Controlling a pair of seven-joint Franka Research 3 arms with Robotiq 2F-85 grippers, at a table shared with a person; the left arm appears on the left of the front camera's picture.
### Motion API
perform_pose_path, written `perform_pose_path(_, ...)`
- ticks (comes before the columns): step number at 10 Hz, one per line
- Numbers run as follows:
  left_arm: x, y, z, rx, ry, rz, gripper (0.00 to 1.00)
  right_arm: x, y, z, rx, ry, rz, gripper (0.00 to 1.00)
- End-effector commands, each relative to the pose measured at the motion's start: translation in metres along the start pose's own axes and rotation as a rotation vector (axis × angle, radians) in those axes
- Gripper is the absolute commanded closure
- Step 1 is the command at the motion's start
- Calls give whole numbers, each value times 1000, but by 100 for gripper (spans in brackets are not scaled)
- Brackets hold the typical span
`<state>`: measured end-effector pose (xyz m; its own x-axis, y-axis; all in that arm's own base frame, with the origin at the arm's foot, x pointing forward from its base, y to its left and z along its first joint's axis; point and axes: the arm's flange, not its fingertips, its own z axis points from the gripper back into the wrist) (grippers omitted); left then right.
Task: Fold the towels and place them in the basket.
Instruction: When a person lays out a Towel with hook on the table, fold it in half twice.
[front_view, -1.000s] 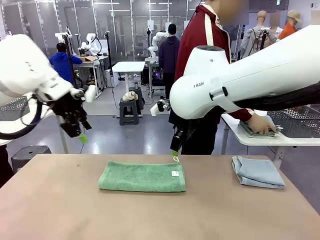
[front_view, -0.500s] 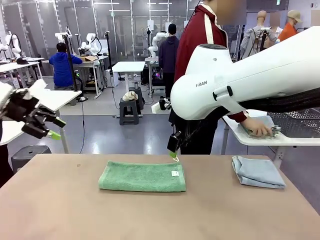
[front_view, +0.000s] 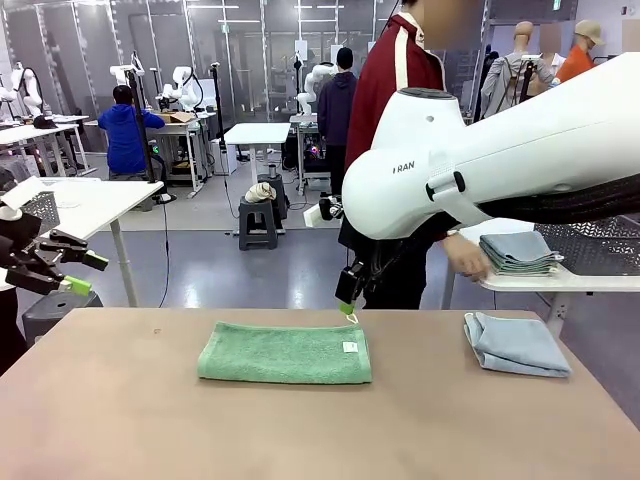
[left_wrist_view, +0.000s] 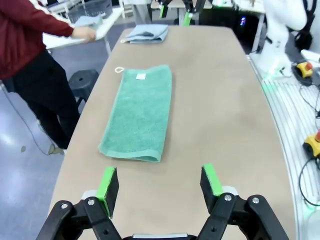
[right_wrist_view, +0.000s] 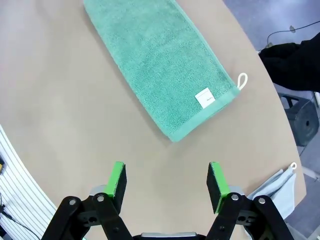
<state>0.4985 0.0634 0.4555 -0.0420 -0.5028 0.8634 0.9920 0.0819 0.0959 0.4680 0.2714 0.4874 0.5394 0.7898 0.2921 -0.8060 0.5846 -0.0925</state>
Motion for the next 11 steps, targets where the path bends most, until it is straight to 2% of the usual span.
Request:
perform_pose_path(1,7,11,-8,1,-22,-20,16,-1,-3,0,-2,3,21,19)
perform_pose_path(2,0,0,0,0,0,0,16,0,0,0,0,0,0,19)
perform_pose_path(3,0,0,0,0,0,0,16,1,2,-4,12,37,-22,19)
perform_pose_path(4,0,0,0,0,0,0,16,3,3,-6,2,50,-98,19)
perform_pose_path(5,0,0,0,0,0,0,16,6,0,-10,-12,81,-267,19)
perform_pose_path(7,0,0,0,0,0,0,16,10,-4,-19,-38,84,-494,0)
perform_pose_path(9,0,0,0,0,0,0,16,8,-10,-28,-40,50,-664,0)
perform_pose_path(11,0,0,0,0,0,0,16,5,-24,-43,37,41,-788,0)
